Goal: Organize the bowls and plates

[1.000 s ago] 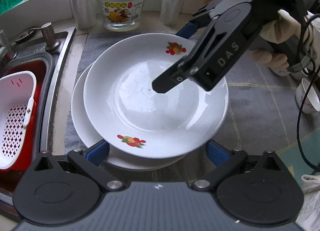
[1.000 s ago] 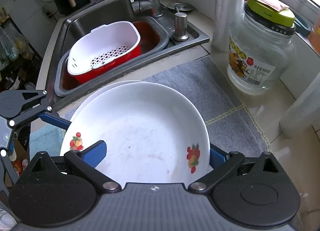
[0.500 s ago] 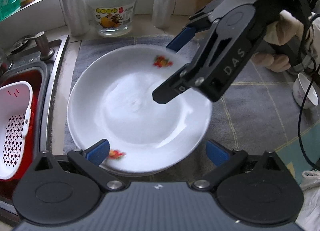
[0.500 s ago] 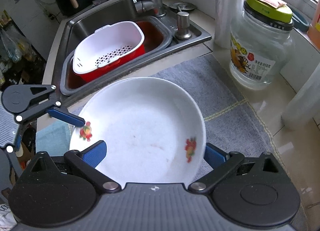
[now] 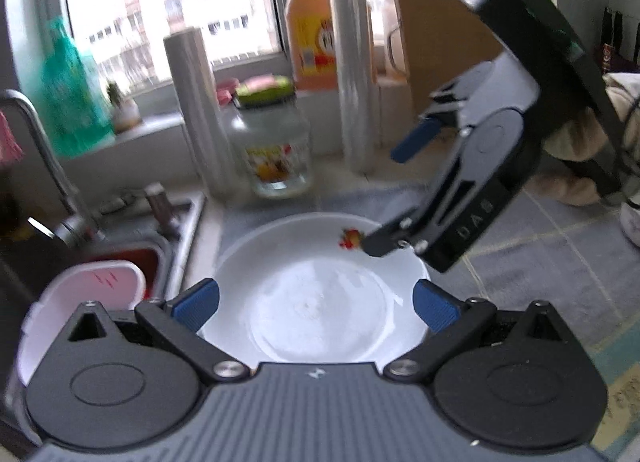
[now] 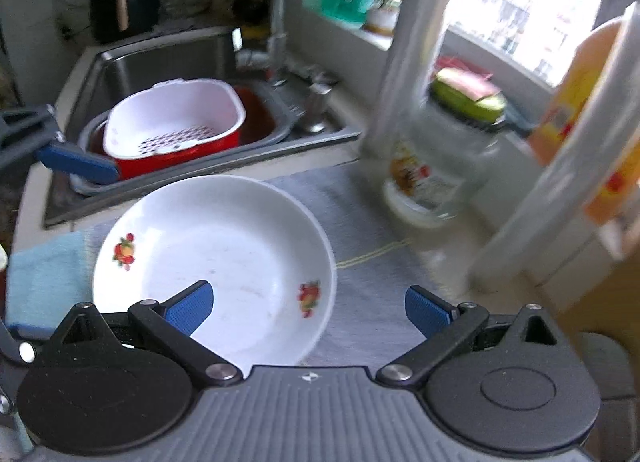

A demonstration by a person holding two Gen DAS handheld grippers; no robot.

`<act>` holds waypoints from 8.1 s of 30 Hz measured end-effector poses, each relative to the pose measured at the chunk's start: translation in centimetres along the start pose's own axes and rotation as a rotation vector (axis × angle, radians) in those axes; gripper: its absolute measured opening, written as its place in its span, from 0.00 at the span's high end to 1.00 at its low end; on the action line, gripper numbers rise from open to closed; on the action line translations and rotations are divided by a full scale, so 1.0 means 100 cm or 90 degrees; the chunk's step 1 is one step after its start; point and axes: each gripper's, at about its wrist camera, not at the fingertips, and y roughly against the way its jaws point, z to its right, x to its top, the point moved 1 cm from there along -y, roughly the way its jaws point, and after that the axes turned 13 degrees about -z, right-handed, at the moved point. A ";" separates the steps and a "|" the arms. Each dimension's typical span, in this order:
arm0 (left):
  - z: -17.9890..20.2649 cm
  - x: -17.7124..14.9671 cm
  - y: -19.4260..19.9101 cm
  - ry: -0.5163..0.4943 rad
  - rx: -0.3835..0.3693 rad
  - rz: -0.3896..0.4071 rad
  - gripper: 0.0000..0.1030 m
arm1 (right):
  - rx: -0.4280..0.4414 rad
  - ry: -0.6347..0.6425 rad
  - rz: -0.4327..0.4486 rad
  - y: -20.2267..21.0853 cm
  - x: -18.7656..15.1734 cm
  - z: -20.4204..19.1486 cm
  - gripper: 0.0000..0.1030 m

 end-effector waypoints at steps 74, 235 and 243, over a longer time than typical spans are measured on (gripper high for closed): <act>0.383 0.033 -0.037 -0.176 -0.261 0.021 0.17 | -0.075 -0.456 0.042 0.145 -0.392 0.133 0.20; 0.301 0.196 -0.127 -0.070 -0.317 -0.175 0.02 | -0.191 -0.396 0.040 0.075 -0.294 0.129 0.01; 0.306 0.200 -0.149 -0.070 -0.324 -0.198 0.04 | -0.197 -0.382 0.042 0.069 -0.290 0.137 0.01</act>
